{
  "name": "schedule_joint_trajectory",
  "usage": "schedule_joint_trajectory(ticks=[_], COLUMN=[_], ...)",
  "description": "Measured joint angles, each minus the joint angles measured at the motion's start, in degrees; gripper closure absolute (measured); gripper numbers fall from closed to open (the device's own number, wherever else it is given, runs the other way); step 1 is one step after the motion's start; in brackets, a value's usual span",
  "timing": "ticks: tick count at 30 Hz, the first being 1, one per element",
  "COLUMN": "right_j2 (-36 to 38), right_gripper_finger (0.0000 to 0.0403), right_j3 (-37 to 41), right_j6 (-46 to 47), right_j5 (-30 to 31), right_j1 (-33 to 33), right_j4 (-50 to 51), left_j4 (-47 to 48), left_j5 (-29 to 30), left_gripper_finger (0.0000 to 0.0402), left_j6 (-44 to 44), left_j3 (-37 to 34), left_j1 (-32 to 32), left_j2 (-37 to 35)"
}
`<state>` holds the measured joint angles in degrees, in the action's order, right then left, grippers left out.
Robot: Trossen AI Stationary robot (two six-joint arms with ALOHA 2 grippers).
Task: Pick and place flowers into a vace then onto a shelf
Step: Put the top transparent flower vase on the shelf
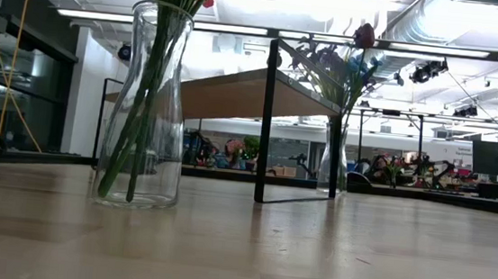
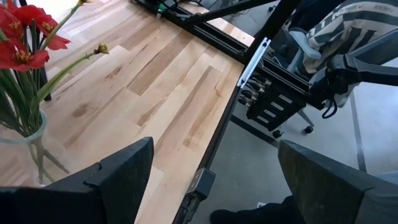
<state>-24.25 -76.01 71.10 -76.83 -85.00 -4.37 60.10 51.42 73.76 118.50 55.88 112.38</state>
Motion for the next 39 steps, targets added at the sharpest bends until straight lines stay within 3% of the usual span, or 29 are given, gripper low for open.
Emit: schedule_joint_trajectory(ticks=[4,10,14,17,19,21,25,30,39], right_j2=[0.00,-1.13,-1.84,-1.95,-2.03,-2.03,-1.89,-1.77,-1.62], right_gripper_finger=[0.0123,0.0123,0.0123,0.0123,0.0123,0.0123,0.0123,0.0123,0.0123], right_j3=[0.02,0.04,0.04,0.04,0.04,0.04,1.16,10.81,32.28], right_j6=[-15.86,-43.69,-56.88,-67.59,-71.51,-72.26,-73.15,-73.79,-67.73], right_j5=[2.09,13.34,26.57,42.11,51.82,57.35,58.43,56.38,44.57], right_j1=[-0.34,-0.30,1.37,2.65,3.60,4.82,6.62,6.97,9.69], right_j4=[23.75,54.36,67.18,76.12,80.09,80.96,79.76,78.77,58.58], left_j4=[0.00,0.00,0.00,0.00,0.24,0.98,3.43,4.13,3.96], left_j5=[-0.01,-2.18,-3.38,-3.53,-3.56,-3.56,-3.28,-2.51,-2.36], left_gripper_finger=[0.0025,0.0025,0.0025,0.0025,0.0025,0.0025,0.0025,0.0025,0.0025], left_j6=[0.00,0.00,0.02,-0.04,-0.05,-0.08,-0.03,0.00,3.67], left_j3=[0.00,0.00,0.00,0.00,0.00,0.00,0.00,-0.02,-0.02], left_j1=[0.00,0.02,0.02,0.00,0.02,0.01,0.02,0.00,0.02], left_j2=[0.00,0.00,0.00,-0.01,-0.02,-0.01,-0.02,-0.02,-0.02])
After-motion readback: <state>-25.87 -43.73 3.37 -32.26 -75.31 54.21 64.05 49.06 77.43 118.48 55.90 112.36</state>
